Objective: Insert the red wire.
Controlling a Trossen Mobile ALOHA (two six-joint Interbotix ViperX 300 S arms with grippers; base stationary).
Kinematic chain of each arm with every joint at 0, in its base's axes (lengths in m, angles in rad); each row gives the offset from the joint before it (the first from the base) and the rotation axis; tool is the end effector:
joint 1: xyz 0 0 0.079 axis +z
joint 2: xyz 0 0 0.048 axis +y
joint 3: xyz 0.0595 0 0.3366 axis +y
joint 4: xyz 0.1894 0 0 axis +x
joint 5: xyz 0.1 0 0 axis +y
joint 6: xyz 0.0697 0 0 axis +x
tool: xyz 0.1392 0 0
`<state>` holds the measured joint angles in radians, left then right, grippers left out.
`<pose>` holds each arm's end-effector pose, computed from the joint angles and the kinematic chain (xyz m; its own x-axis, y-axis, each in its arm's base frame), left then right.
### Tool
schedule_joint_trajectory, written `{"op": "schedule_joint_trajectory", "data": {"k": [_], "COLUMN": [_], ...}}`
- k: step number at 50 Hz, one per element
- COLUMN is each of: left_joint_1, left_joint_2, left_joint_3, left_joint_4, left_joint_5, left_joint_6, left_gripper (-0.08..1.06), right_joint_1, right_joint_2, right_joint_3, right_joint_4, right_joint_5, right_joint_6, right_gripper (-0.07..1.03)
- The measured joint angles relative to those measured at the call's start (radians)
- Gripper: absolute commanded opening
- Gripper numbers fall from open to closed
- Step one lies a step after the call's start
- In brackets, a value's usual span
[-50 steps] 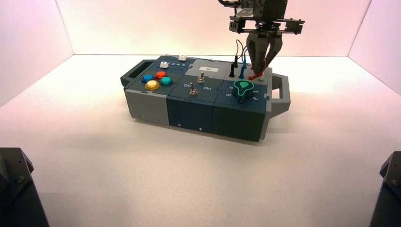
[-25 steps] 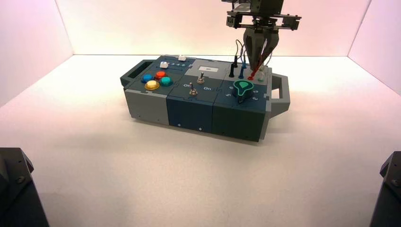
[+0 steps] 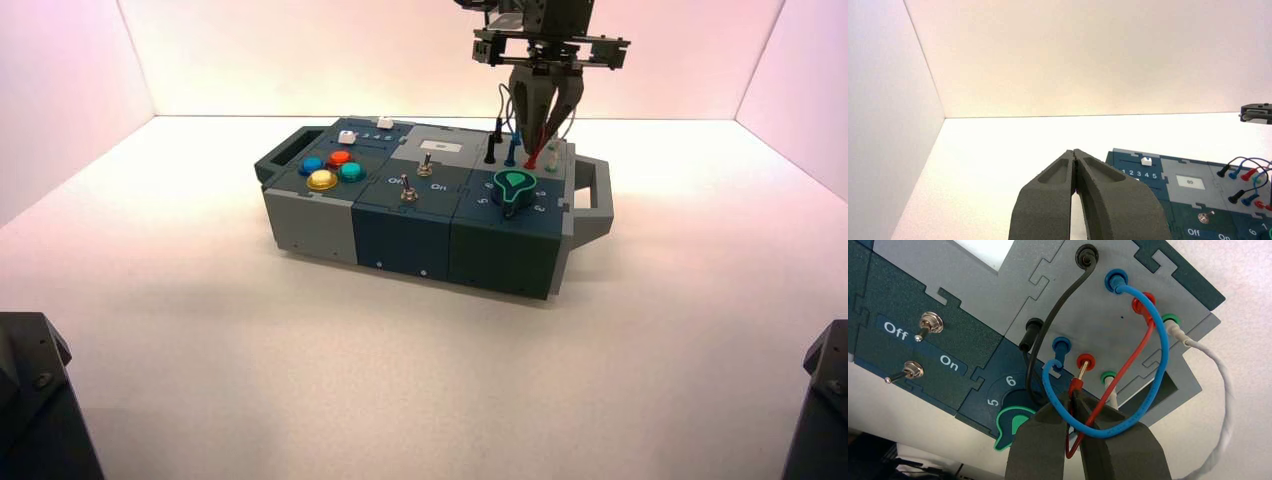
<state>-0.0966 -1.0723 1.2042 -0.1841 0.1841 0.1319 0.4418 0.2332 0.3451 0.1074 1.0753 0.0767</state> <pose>0.2166 -0.0280 0.2378 0.9432 -0.1251 -0.3077 0.1129 0.9920 -0.0571 0.3182 0.1723 0.0753 -0.1126 0.0511 -0.9923 -0.3004 0.9502 0.0830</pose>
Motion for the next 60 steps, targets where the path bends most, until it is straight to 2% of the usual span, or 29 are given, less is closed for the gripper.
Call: {"op": "schedule_joint_trajectory", "data": {"k": [14,47,60], "left_joint_1": [0.000,0.000,0.000], "left_joint_2": [0.000,0.002,0.000], "left_joint_3": [0.000,0.000,0.000], "left_joint_4": [0.002,0.000,0.002], "left_joint_5": [0.000,0.000,0.002], "left_joint_6": [0.002,0.002,0.003], "left_gripper": [-0.03,-0.03,-0.03], "right_joint_1": [0.000,-0.006,-0.006], "right_joint_2": [0.002,0.018,0.020], "right_joint_3": [-0.002,-0.023,-0.028], "right_joint_4": [-0.008,-0.060,-0.064], "right_joint_5": [0.000,-0.020,-0.029], "right_joint_6": [0.005,0.009,0.011], "right_gripper": [-0.02,-0.02,-0.02]}}
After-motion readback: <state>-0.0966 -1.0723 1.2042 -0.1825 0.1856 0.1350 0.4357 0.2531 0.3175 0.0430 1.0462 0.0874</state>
